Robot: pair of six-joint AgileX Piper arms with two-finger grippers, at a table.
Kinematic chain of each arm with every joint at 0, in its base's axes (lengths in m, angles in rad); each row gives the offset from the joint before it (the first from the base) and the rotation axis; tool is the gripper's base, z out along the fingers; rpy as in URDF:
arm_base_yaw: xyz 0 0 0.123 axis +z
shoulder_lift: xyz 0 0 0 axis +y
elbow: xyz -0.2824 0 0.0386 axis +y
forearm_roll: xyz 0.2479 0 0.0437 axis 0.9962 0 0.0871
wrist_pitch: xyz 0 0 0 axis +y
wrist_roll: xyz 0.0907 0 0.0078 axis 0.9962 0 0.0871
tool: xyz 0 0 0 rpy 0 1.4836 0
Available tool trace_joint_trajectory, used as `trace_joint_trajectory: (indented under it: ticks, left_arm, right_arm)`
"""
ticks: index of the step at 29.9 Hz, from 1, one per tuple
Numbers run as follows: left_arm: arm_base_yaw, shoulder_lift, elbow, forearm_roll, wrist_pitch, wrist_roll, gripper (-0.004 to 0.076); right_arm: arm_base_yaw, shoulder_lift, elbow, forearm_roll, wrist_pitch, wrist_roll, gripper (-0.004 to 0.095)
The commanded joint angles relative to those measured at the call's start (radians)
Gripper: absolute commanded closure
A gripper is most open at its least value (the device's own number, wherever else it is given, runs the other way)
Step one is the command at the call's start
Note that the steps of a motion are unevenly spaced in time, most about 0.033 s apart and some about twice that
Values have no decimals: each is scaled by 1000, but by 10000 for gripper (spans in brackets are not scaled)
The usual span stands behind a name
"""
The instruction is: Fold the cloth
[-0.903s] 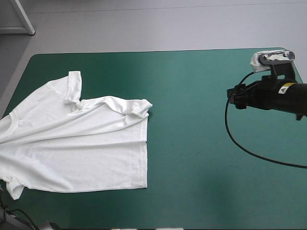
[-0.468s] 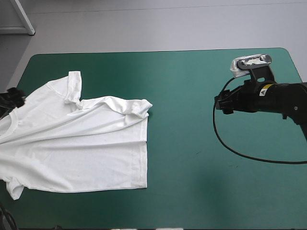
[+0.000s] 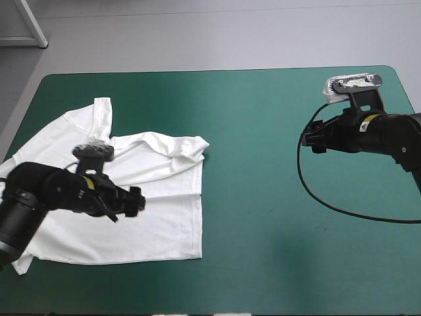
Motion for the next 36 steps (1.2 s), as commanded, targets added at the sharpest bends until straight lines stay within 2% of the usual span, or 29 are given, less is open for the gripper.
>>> trace_joint_trajectory:
  ticks: [1,5,10,13,18,25,28,31,33,36]
  left_arm:
    - [-185,-16,65,16,-52,-139,62]
    - [-416,23,157,81,-155,-296,62]
    - [-610,118,172,219,-194,-467,63]
    - [-637,184,172,188,-261,-467,63]
    - [-639,296,172,84,-379,-383,63]
    - [-639,381,172,95,-395,-374,81]
    - [-639,381,172,86,-400,-376,176]
    - [-639,381,174,60,-388,-378,376]
    - [-639,381,177,43,-393,-374,529]
    - [-648,381,177,47,-408,-376,714]
  right_arm:
    - [0,-19,-24,-14,-69,21,185]
    - [0,-7,-26,-14,-78,24,185]
    - [0,17,-26,-7,-71,24,185]
    - [0,24,-26,-7,-69,24,185]
    - [0,29,-26,-7,-84,24,185]
    - [0,59,-40,21,-112,0,185]
    - [0,108,-78,100,-111,-36,185]
    - [3,177,-135,211,-111,-78,185]
    - [26,239,-187,220,-111,-82,185]
    - [79,347,-273,203,-111,-87,185]
